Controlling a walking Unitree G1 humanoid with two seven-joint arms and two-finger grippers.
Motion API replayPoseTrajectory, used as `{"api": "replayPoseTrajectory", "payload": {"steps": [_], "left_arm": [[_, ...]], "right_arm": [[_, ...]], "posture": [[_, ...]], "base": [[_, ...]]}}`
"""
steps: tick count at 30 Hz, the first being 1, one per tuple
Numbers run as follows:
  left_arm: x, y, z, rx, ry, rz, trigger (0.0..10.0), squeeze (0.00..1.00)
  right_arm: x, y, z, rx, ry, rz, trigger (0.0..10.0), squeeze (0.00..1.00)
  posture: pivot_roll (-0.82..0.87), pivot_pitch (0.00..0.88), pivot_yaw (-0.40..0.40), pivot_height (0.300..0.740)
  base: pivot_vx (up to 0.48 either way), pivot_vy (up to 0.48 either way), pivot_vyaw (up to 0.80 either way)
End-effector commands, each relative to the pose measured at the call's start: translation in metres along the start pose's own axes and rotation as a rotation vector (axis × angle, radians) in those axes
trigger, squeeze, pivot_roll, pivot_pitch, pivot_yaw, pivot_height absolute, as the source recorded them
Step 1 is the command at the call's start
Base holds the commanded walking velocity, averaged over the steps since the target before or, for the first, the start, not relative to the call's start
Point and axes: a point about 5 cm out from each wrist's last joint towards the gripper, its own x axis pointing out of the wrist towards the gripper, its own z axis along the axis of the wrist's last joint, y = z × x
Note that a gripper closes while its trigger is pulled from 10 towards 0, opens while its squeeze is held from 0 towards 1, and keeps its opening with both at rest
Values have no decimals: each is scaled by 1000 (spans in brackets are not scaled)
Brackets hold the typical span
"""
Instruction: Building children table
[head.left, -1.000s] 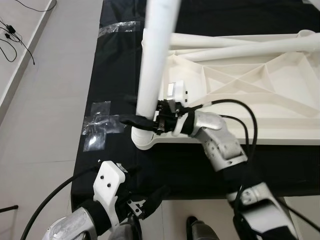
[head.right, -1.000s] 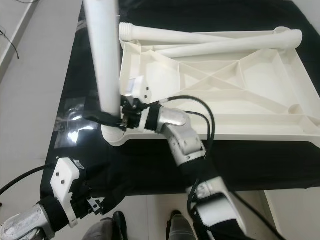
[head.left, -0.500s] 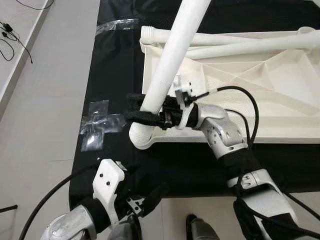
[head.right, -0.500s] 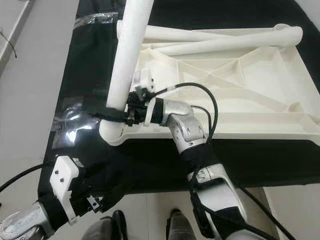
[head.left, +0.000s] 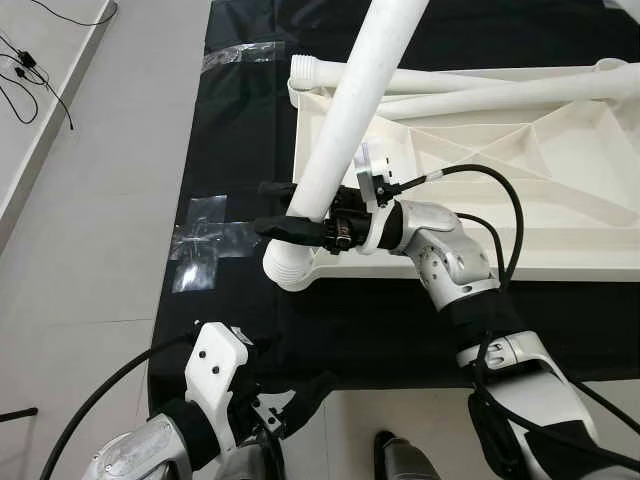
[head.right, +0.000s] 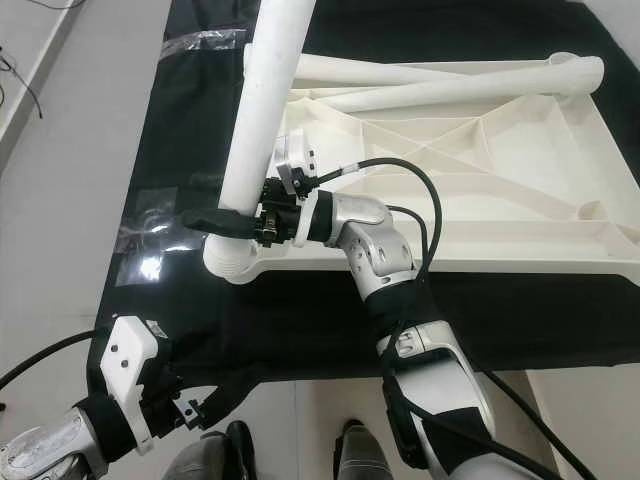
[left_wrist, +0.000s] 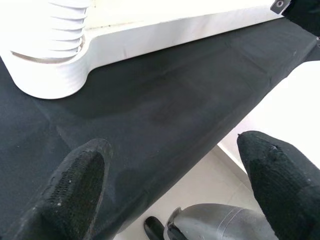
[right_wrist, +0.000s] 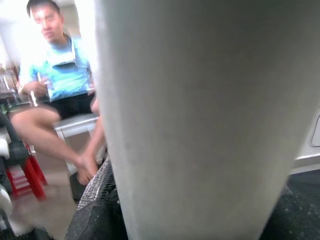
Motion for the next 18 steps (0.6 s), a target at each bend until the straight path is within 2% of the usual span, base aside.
{"api": "replayPoseTrajectory", "payload": {"steps": [1, 4, 7, 14, 18], "left_arm": [[-3, 2, -5, 1, 26, 7, 10000, 0], [-3, 2, -6, 1, 26, 7, 10000, 0], [-2, 3, -6, 3, 28, 5, 10000, 0], [-1, 3, -7, 4, 25, 3, 10000, 0], [-1, 2, -6, 2, 21, 2, 10000, 0]], "right_arm": [[10, 3, 3, -121, 53, 49, 10000, 0], [11, 3, 4, -152, 64, 41, 10000, 0], [15, 4, -5, -280, 200, 50, 10000, 0], [9, 9, -13, -238, 273, 149, 10000, 0], [6, 12, -14, -244, 320, 216, 10000, 0]], "posture": [[14, 269, 54, 740], [13, 268, 54, 740], [8, 260, 54, 740], [6, 251, 45, 740], [6, 256, 41, 740]], "base": [[0, 0, 0], [0, 0, 0], [0, 0, 0], [0, 0, 0], [0, 0, 0]]}}
